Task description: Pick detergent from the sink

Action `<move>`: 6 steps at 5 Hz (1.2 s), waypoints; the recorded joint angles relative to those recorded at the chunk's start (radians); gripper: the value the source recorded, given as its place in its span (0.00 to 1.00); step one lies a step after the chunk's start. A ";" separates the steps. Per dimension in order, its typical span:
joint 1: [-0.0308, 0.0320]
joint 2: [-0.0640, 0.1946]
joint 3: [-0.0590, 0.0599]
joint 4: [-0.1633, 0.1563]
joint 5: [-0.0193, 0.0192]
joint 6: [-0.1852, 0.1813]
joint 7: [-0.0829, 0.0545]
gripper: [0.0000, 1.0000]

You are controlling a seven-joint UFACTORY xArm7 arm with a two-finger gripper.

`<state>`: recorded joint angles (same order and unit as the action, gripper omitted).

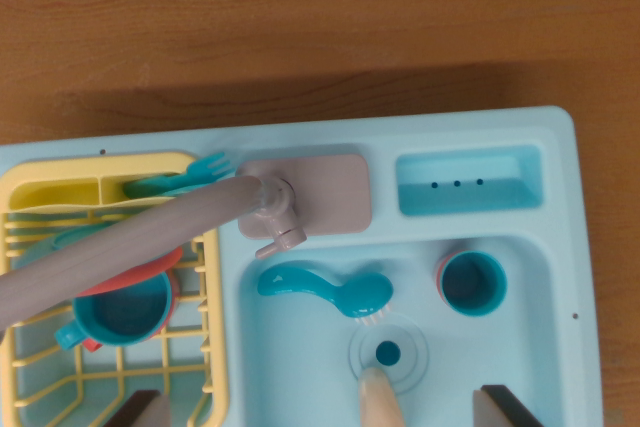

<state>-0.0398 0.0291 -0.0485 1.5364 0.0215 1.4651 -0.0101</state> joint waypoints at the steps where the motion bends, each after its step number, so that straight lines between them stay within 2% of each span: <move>1: -0.0002 -0.002 -0.003 -0.028 0.0051 -0.028 -0.014 0.00; 2: -0.0002 -0.002 -0.003 -0.028 0.0051 -0.028 -0.014 0.00; 3: -0.0004 -0.003 -0.005 -0.059 0.0108 -0.059 -0.031 0.00; 4: -0.0004 -0.003 -0.005 -0.059 0.0108 -0.059 -0.031 0.00; 5: -0.0007 -0.005 -0.009 -0.094 0.0171 -0.093 -0.049 0.00; 6: -0.0007 -0.005 -0.009 -0.094 0.0171 -0.093 -0.049 0.00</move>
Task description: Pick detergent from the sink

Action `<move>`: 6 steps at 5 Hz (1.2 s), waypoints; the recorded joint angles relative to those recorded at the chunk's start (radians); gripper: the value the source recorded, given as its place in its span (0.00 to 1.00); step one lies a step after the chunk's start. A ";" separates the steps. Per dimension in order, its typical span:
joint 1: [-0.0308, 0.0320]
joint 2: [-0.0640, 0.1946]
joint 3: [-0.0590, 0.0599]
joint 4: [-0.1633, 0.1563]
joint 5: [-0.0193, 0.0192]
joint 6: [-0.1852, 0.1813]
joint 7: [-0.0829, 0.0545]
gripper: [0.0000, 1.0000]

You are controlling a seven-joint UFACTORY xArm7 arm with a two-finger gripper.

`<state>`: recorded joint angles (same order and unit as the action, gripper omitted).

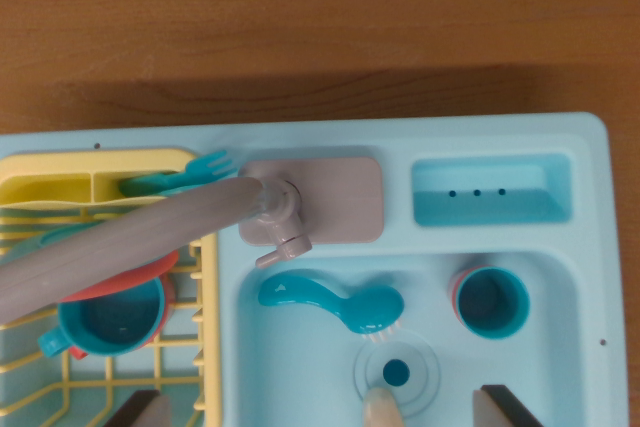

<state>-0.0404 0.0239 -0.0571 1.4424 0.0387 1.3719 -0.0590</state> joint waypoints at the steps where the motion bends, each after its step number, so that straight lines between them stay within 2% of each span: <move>1: -0.0003 -0.002 -0.003 -0.036 0.0066 -0.036 -0.019 0.00; 2: -0.0003 -0.002 -0.003 -0.036 0.0066 -0.036 -0.019 0.00; 3: -0.0005 -0.004 -0.007 -0.076 0.0140 -0.076 -0.040 0.00; 4: -0.0005 -0.004 -0.007 -0.076 0.0140 -0.076 -0.040 0.00; 5: -0.0009 -0.007 -0.011 -0.119 0.0217 -0.118 -0.062 0.00; 6: -0.0009 -0.007 -0.011 -0.119 0.0217 -0.118 -0.062 0.00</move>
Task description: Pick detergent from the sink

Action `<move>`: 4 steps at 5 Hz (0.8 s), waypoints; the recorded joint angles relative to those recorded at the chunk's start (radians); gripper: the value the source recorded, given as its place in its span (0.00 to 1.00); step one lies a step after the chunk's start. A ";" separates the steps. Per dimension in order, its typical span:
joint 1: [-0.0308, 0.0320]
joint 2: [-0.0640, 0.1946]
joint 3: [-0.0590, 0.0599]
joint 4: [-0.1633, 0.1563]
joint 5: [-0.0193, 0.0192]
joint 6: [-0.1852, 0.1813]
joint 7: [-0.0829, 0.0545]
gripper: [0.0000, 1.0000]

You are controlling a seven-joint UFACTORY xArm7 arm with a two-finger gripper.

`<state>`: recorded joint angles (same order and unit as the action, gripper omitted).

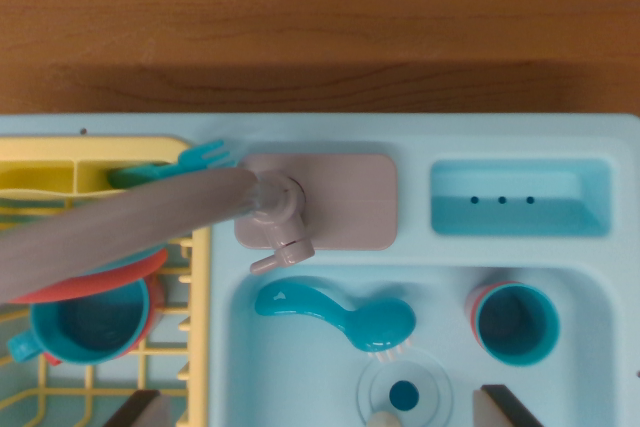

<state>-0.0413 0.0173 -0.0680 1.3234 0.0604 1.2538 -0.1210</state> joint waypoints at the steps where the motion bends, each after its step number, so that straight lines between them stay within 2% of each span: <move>1: -0.0003 -0.003 -0.004 -0.045 0.0082 -0.045 -0.023 0.00; 2: -0.0003 -0.003 -0.004 -0.045 0.0082 -0.045 -0.023 0.00; 3: -0.0007 -0.005 -0.008 -0.091 0.0166 -0.090 -0.047 0.00; 4: -0.0007 -0.005 -0.008 -0.091 0.0166 -0.090 -0.047 0.00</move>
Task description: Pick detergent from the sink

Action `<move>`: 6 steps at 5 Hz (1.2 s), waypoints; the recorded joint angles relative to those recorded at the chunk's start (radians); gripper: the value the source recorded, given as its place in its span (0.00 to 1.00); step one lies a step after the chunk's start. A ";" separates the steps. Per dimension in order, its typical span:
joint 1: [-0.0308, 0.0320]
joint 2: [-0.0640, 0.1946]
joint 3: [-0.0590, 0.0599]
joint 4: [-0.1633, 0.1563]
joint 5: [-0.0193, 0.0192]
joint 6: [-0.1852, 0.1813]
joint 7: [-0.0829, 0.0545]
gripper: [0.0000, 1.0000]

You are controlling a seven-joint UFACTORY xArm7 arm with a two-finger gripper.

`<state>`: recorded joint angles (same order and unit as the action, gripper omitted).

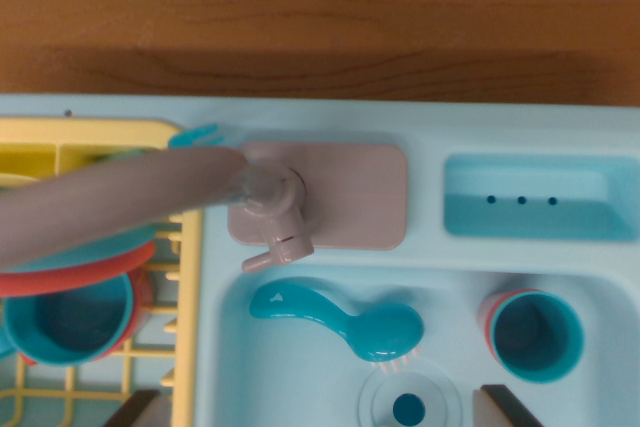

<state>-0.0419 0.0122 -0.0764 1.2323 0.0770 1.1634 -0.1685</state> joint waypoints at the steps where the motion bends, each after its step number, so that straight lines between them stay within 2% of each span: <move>1: -0.0003 -0.003 -0.004 -0.047 0.0085 -0.046 -0.024 0.00; 2: -0.0003 -0.003 -0.004 -0.047 0.0085 -0.046 -0.024 0.00; 3: -0.0007 -0.005 -0.009 -0.094 0.0171 -0.093 -0.049 0.00; 4: -0.0007 -0.005 -0.009 -0.094 0.0171 -0.093 -0.049 0.00; 5: -0.0010 -0.008 -0.013 -0.139 0.0254 -0.138 -0.072 0.00; 6: -0.0010 -0.008 -0.013 -0.139 0.0254 -0.138 -0.072 0.00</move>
<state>-0.0429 0.0045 -0.0891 1.0933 0.1024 1.0255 -0.2409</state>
